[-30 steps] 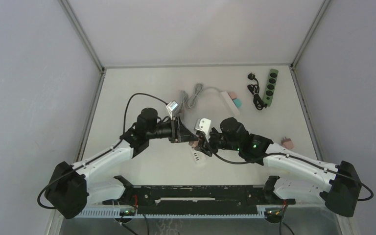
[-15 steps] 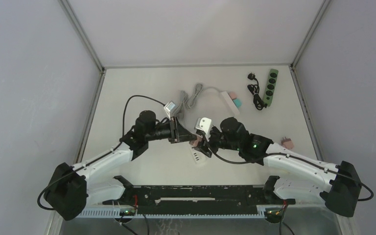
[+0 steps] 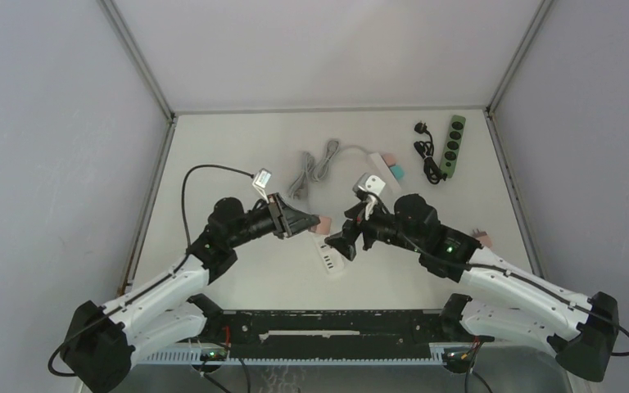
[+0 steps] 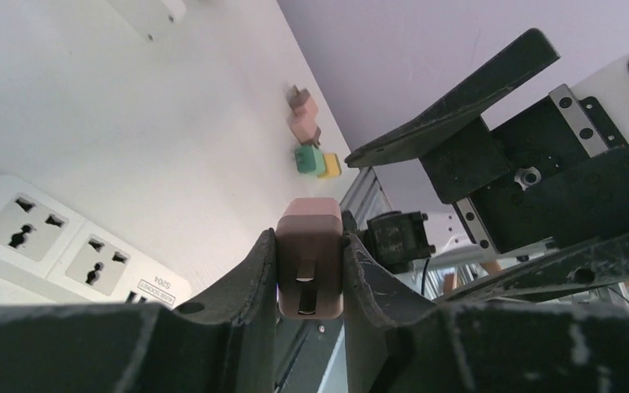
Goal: Insert the plug
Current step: Adjust the plug.
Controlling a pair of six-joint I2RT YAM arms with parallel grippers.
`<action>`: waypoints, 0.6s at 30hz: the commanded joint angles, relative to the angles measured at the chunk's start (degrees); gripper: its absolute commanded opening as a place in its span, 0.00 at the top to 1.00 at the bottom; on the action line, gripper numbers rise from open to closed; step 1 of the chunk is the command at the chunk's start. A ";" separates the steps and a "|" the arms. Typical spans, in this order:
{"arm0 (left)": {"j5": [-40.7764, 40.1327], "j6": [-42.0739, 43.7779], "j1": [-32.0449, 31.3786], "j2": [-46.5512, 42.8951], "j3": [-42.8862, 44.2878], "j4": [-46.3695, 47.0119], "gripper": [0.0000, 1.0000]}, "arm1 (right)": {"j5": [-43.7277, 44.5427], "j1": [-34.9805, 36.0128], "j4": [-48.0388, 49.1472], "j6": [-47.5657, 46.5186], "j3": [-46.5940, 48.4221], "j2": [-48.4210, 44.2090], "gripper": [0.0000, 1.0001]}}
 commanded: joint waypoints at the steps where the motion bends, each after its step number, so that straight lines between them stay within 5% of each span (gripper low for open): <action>1: -6.75 -0.80 -0.20 -4.77 -2.19 5.30 1.00 | 2.08 -0.97 4.60 12.44 2.35 -2.34 0.04; 18: -10.62 -9.99 -0.63 -10.63 -10.19 24.00 1.00 | -3.98 -4.81 20.99 39.72 -1.64 3.66 0.13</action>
